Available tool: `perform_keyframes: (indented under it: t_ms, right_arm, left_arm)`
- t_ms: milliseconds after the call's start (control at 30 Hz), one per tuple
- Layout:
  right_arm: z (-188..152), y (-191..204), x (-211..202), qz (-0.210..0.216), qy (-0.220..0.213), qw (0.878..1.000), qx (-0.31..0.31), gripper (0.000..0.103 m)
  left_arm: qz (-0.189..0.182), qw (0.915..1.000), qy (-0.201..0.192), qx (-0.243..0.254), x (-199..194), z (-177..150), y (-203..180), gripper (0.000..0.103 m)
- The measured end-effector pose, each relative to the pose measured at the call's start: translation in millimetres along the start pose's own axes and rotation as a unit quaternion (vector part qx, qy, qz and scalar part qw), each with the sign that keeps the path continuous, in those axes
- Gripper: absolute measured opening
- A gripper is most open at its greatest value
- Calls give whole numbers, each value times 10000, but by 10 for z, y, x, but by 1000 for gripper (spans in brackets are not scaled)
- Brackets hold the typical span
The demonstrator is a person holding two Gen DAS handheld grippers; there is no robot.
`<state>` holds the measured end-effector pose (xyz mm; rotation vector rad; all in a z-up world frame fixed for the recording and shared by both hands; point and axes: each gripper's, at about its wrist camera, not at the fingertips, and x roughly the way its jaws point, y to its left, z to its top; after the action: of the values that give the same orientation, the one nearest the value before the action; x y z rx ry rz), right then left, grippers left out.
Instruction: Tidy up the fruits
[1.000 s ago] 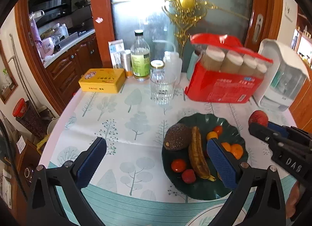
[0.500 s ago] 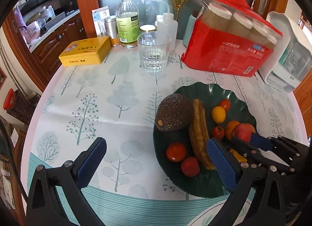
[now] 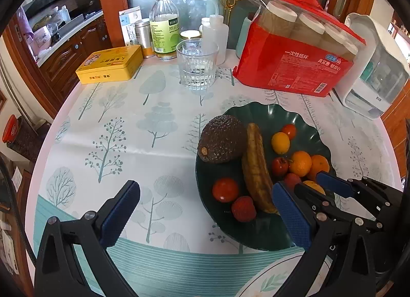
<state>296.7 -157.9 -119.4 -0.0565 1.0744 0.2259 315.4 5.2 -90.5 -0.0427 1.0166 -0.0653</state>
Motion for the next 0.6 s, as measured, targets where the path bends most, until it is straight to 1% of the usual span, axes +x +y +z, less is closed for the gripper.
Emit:
perform_keyframes:
  t_ms: [233, 400, 600]
  right_arm:
    - [-81, -24, -245, -18, -184, 9998, 86, 38]
    - [-161, -48, -476, -53, -324, 9993, 169, 38]
    - [-434, -89, -752, -14, -474, 9983, 345, 38]
  left_arm:
    - [10, 9999, -107, -18, -212, -66, -20, 102]
    - [-6, 9998, -180, -53, -404, -177, -59, 102]
    - [-91, 9997, -191, -85, -612, -418, -130, 102]
